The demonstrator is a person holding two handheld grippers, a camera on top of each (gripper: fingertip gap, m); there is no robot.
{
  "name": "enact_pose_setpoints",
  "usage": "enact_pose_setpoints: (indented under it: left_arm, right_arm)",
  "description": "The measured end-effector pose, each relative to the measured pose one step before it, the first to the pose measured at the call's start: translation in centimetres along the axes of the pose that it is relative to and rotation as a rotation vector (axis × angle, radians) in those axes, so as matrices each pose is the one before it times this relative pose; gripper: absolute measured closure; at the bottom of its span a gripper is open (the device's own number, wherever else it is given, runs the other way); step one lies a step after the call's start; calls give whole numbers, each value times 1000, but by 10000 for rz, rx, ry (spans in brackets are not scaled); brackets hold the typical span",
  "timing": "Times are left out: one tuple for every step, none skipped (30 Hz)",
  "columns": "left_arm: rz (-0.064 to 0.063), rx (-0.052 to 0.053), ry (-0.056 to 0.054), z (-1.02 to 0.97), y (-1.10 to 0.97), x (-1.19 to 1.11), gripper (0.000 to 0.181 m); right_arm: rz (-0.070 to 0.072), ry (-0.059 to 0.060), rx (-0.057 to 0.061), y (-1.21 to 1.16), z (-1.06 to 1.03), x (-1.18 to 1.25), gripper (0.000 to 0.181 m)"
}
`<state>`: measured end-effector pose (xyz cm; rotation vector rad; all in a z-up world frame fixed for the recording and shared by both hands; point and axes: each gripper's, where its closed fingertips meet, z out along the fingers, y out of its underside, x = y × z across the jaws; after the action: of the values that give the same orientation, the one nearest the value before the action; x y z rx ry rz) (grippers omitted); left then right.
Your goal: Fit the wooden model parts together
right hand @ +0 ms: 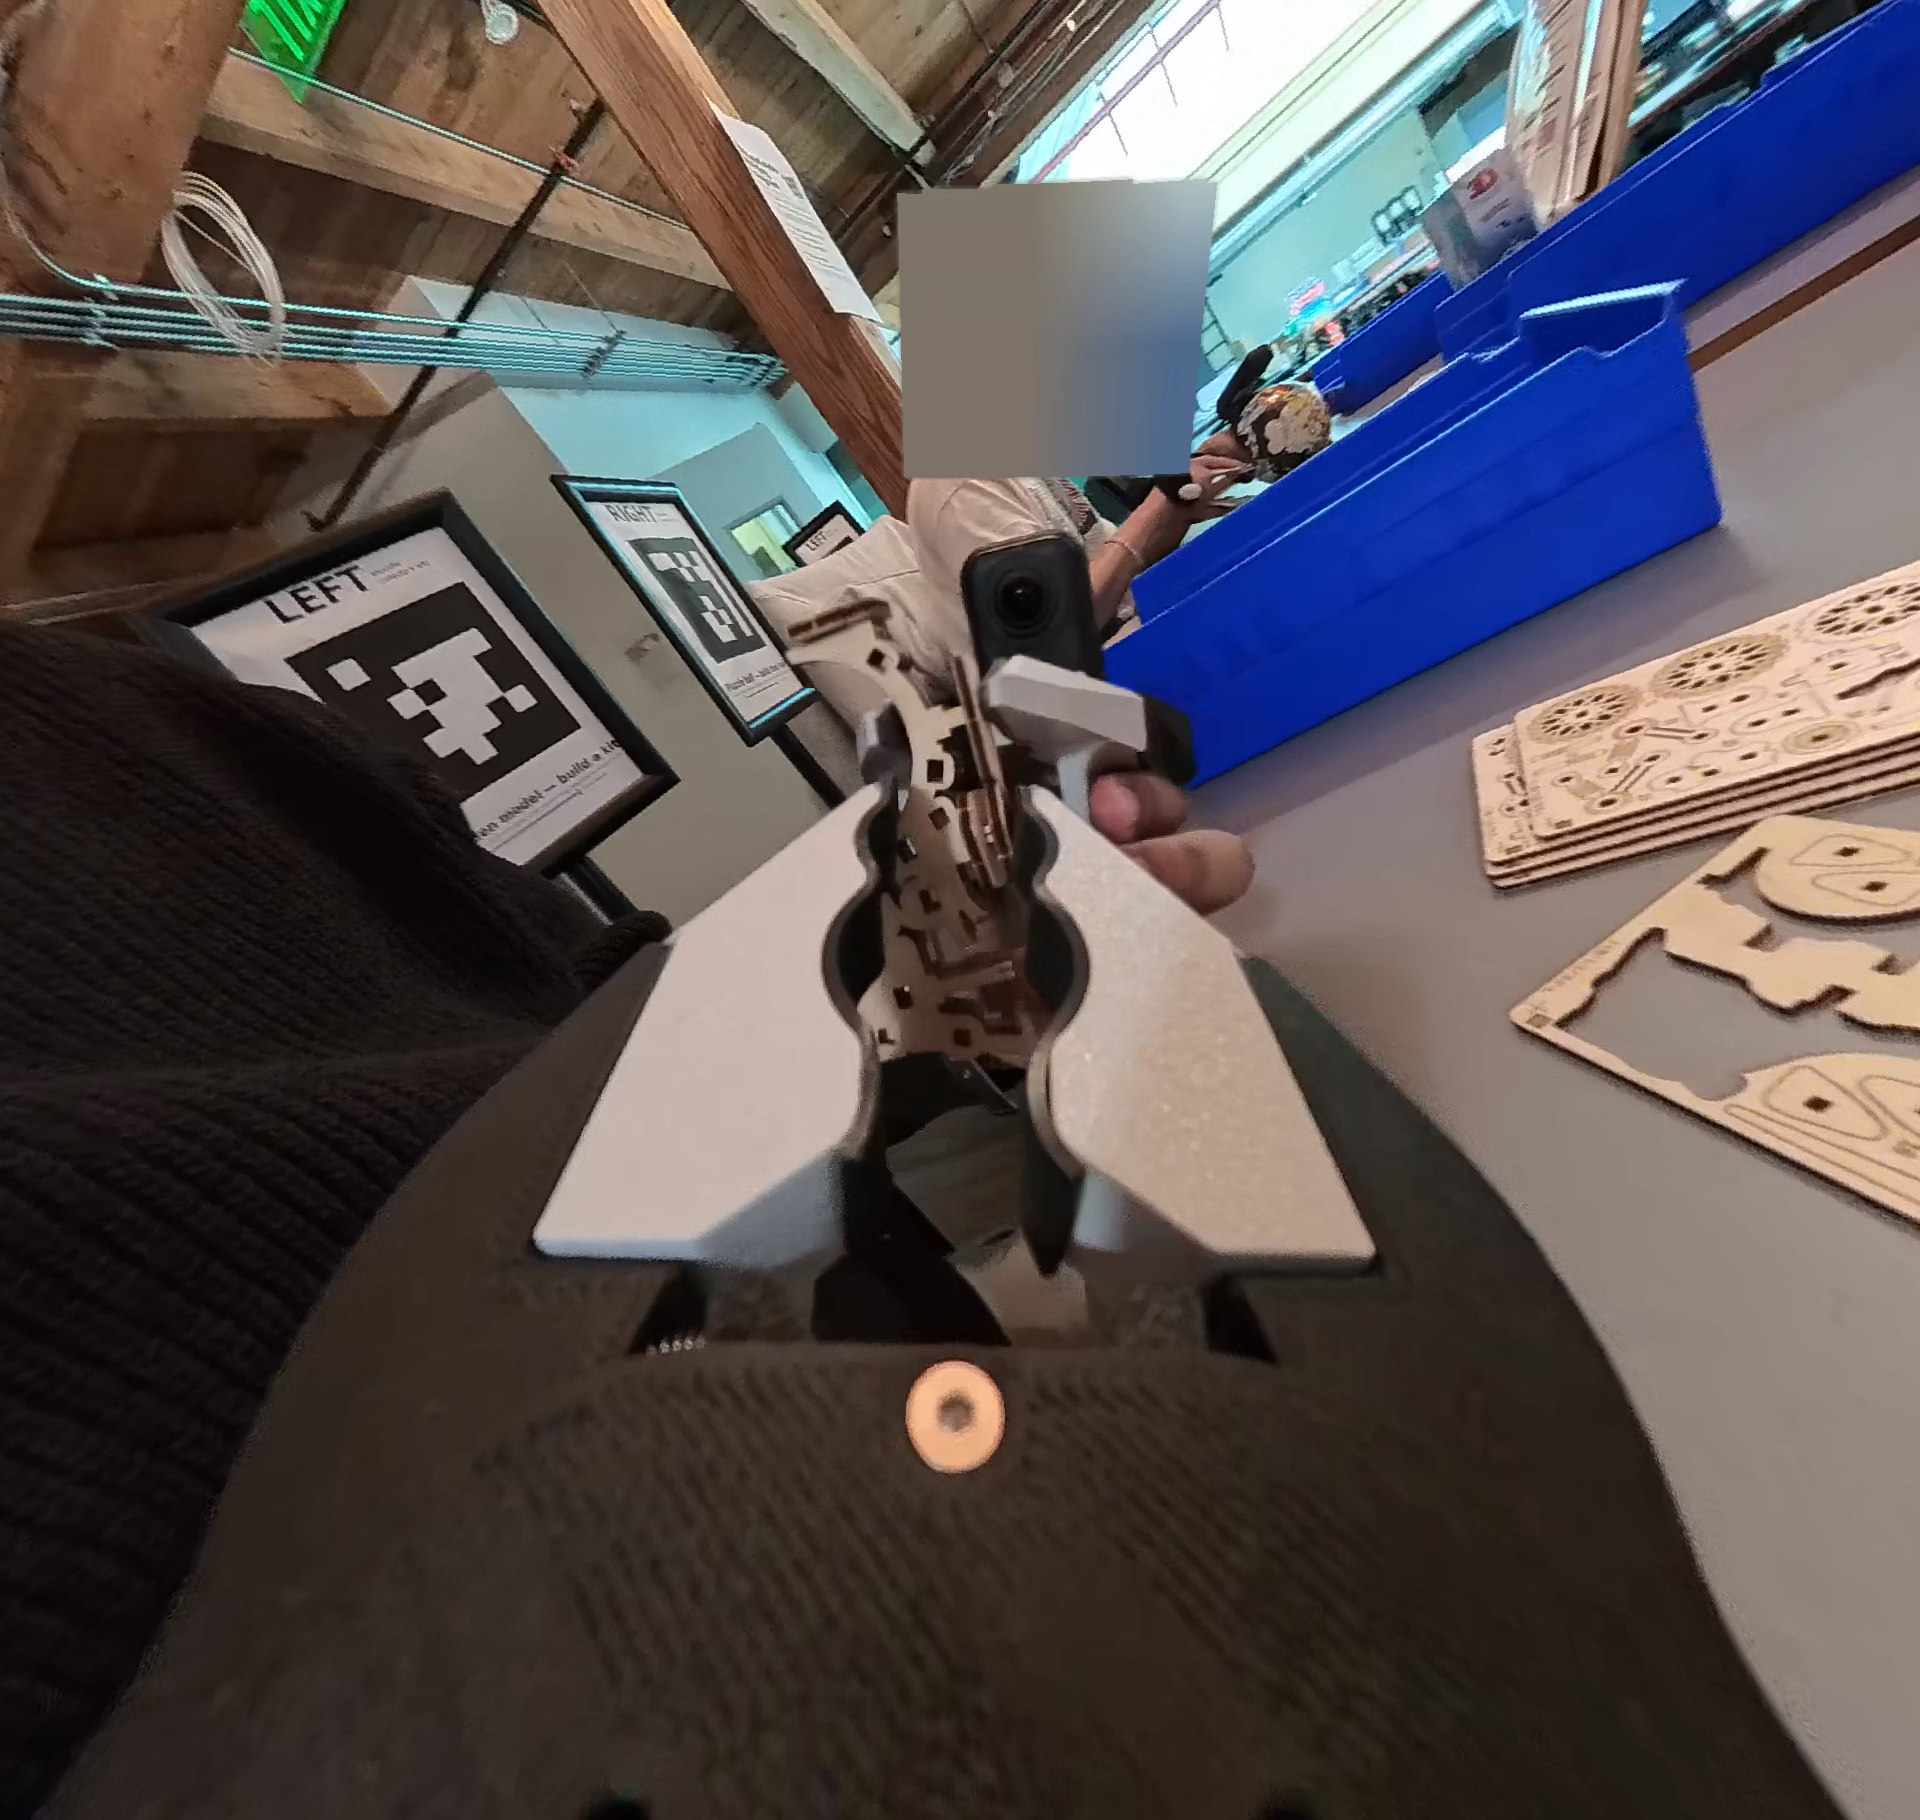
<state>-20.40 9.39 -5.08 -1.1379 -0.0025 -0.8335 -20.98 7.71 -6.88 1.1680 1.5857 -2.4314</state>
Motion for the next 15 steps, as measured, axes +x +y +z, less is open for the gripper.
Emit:
enact_pose_setpoints:
  left_arm:
    - [-164,76,110,78,-45,116,167]
    - [-78,47,16,32,-29,3,167]
    - [12,-13,-21,4,8,-22,167]
    - [26,-58,-16,-10,54,-6,167]
    - [-2,-42,20,-7,22,33,166]
    - [-24,-22,13,-10,-15,14,164]
    - [-13,-26,15,-2,12,13,161]
    - [8,-20,36,-10,21,49,162]
    - [40,-3,19,-8,-7,56,166]
    - [86,-32,-100,21,41,-109,166]
    - [112,-26,-61,-7,39,-46,167]
    - [52,-36,-26,5,36,-36,167]
    - [12,-24,9,-20,14,-6,167]
    - [27,-15,42,-13,7,67,169]
    - [37,-3,41,3,16,75,169]
  right_arm:
    - [159,-131,24,8,23,-110,160]
    - [123,-81,44,-49,-8,-64,160]
    - [93,-48,9,-11,-20,-14,160]
    - [84,-48,-30,23,-29,9,160]
    - [94,-71,-35,44,-10,-41,161]
    - [143,-116,-42,82,23,-80,160]
    - [224,-164,-38,105,49,-106,160]
    - [287,-160,2,70,31,-64,160]
    - [298,-109,46,3,-18,44,160]
    - [282,-104,52,-30,-50,49,160]
    - [233,-99,25,-12,-36,14,160]
    - [122,-41,9,3,-17,31,160]
    - [18,7,1,13,10,30,160]
    - [-17,5,-24,36,24,-9,160]
    - [-4,-21,-31,46,22,-40,160]
